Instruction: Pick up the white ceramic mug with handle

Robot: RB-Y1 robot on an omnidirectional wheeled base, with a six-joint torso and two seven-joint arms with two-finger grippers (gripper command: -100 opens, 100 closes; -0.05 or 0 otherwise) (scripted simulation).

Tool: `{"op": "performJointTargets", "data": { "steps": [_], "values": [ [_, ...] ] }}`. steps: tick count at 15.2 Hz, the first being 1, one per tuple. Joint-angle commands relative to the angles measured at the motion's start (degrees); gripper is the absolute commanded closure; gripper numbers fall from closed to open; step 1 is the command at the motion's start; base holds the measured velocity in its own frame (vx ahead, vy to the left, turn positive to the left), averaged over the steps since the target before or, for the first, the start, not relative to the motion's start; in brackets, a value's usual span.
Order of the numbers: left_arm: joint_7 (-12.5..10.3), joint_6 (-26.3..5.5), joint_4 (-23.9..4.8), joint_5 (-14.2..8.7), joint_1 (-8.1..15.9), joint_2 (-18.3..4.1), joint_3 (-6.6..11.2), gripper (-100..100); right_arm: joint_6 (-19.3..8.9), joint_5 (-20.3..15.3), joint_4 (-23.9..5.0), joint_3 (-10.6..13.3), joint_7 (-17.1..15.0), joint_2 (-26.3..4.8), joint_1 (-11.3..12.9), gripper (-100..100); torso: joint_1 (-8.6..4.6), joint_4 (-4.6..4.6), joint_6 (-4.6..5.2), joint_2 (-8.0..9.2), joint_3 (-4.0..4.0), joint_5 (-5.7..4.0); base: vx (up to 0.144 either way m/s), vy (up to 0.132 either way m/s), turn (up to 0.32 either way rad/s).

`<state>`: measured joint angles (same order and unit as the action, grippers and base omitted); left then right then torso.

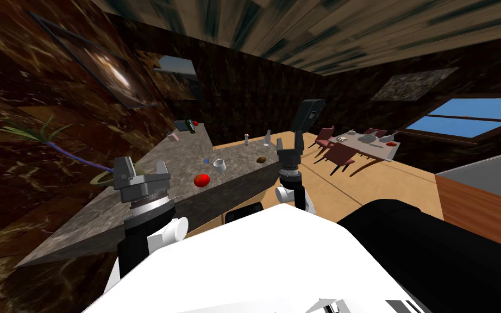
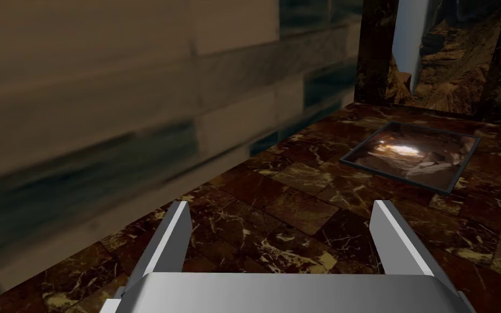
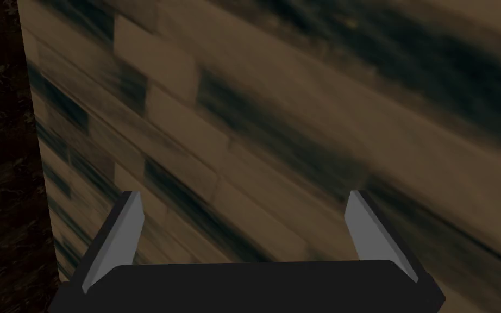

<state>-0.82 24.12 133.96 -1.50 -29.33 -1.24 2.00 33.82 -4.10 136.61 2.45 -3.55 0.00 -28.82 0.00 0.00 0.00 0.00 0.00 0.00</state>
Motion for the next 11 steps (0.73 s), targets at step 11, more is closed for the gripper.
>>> {"op": "performJointTargets", "data": {
  "steps": [11],
  "values": [
    [-2.2,-10.9,-1.9,-4.2,0.2,-8.6,4.21,-100,0.0,0.0,0.0,0.0,0.0,0.0,0.0,0,-0.06,0.00,0.02,-0.01,-0.01,-0.01,0.000,-0.019,-0.108]
  ]
}}
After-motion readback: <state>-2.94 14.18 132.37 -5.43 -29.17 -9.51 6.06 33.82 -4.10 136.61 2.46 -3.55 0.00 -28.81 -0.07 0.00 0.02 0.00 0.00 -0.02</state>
